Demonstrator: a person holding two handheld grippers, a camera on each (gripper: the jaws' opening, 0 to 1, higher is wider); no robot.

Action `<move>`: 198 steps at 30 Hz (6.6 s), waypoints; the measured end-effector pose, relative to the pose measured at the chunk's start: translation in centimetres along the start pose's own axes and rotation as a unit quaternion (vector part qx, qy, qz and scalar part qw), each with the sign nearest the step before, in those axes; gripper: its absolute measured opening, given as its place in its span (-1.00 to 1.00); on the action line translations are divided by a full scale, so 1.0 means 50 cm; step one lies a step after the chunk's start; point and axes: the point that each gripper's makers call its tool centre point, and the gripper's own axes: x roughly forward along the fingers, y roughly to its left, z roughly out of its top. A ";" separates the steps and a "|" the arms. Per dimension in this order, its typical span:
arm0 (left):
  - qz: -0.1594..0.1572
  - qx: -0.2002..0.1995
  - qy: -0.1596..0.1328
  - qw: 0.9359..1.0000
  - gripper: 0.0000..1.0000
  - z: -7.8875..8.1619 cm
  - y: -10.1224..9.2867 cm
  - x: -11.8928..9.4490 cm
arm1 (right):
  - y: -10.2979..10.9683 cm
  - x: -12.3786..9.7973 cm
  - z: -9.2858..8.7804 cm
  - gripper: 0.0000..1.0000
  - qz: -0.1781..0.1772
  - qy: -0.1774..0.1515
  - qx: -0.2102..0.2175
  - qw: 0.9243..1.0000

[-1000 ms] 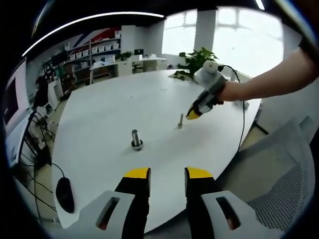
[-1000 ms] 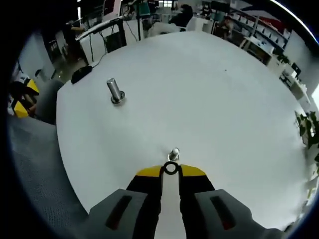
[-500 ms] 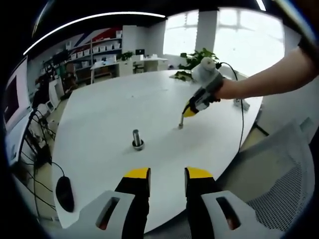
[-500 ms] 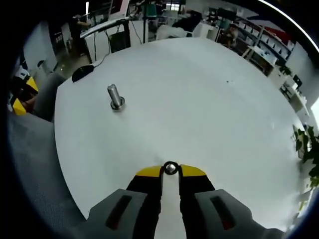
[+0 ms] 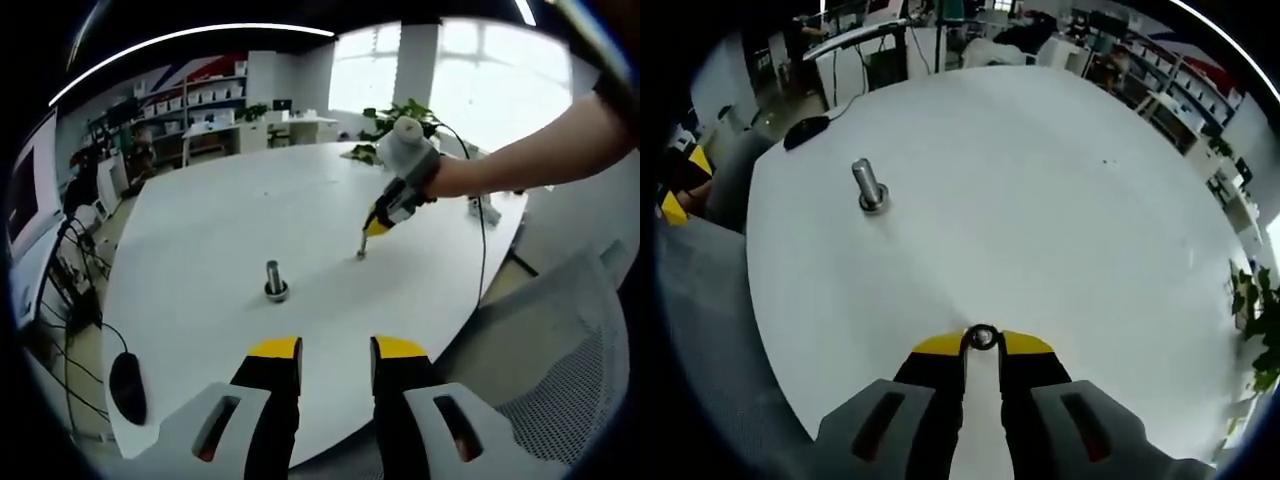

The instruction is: Place the washer onto the threaded stud by aligning its center hole with the stud, sliding it down to the base, and recovering from edge contact or off-axis alignment until the washer reaches the visible bottom stop.

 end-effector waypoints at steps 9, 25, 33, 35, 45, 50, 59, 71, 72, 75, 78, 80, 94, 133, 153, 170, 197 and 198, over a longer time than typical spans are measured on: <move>-0.004 0.001 0.002 1.000 -0.50 -0.002 -0.003 0.001 | 0.005 0.036 -0.007 -0.72 0.008 0.026 -0.006 1.000; -0.006 -0.005 -0.002 1.000 -0.50 0.000 -0.002 -0.001 | 0.017 0.073 -0.027 -0.72 0.014 0.058 -0.019 0.998; -0.012 -0.009 -0.008 1.000 -0.49 0.005 -0.005 -0.002 | 0.018 0.074 -0.029 -0.72 0.015 0.059 -0.023 0.998; -0.011 -0.010 -0.015 1.000 -0.49 0.011 -0.006 -0.004 | 0.018 0.076 -0.030 -0.71 0.016 0.059 -0.023 0.998; -0.006 -0.007 -0.011 1.000 -0.48 0.006 -0.002 -0.003 | 0.024 0.070 -0.035 -0.66 0.031 0.061 0.006 0.998; -0.003 -0.003 -0.009 1.000 -0.48 0.005 -0.002 -0.004 | 0.023 0.056 -0.040 -0.56 0.021 0.056 -0.014 0.998; -0.002 0.004 -0.006 1.000 -0.44 0.004 -0.005 -0.001 | 0.026 0.004 -0.054 -0.52 0.026 0.025 -0.015 0.999; 0.018 0.008 -0.017 1.000 -0.44 0.015 0.008 -0.006 | 0.036 -0.083 -0.072 -0.51 0.022 -0.054 0.029 0.998; 0.019 0.006 -0.018 1.000 -0.44 0.015 0.009 -0.006 | 0.035 -0.088 -0.075 -0.51 0.021 -0.057 0.030 0.998; 0.024 0.005 -0.015 1.000 -0.44 0.013 0.012 -0.007 | 0.032 -0.112 -0.077 -0.51 0.012 -0.082 0.041 0.996; 0.024 0.004 -0.018 1.000 -0.44 0.015 0.012 -0.006 | 0.028 -0.132 -0.080 -0.51 0.010 -0.100 0.054 0.993; 0.024 0.005 -0.019 1.000 -0.43 0.017 0.011 -0.006 | 0.026 -0.147 -0.080 -0.51 0.006 -0.114 0.064 0.991; 0.034 0.004 -0.017 0.999 -0.43 0.015 0.016 -0.008 | 0.040 -0.203 -0.072 -0.51 0.008 -0.190 0.115 0.975; 0.013 0.025 -0.072 0.997 -0.41 0.064 -0.001 -0.027 | 0.101 -0.397 -0.099 -0.24 -0.109 -0.314 0.219 0.917; 0.002 0.033 -0.082 0.996 -0.42 0.056 0.004 -0.037 | 0.120 -0.388 -0.159 -0.20 -0.139 -0.290 0.204 0.924; 0.020 0.016 -0.099 0.995 -0.36 0.062 0.022 -0.046 | 0.137 -0.390 -0.150 -0.22 -0.155 -0.273 0.169 0.934; 0.030 0.022 -0.098 0.995 -0.34 0.062 0.026 -0.047 | 0.141 -0.377 -0.154 -0.22 -0.149 -0.255 0.145 0.944; 0.029 0.023 -0.098 0.994 -0.34 0.063 0.026 -0.046 | 0.141 -0.375 -0.155 -0.22 -0.148 -0.253 0.147 0.945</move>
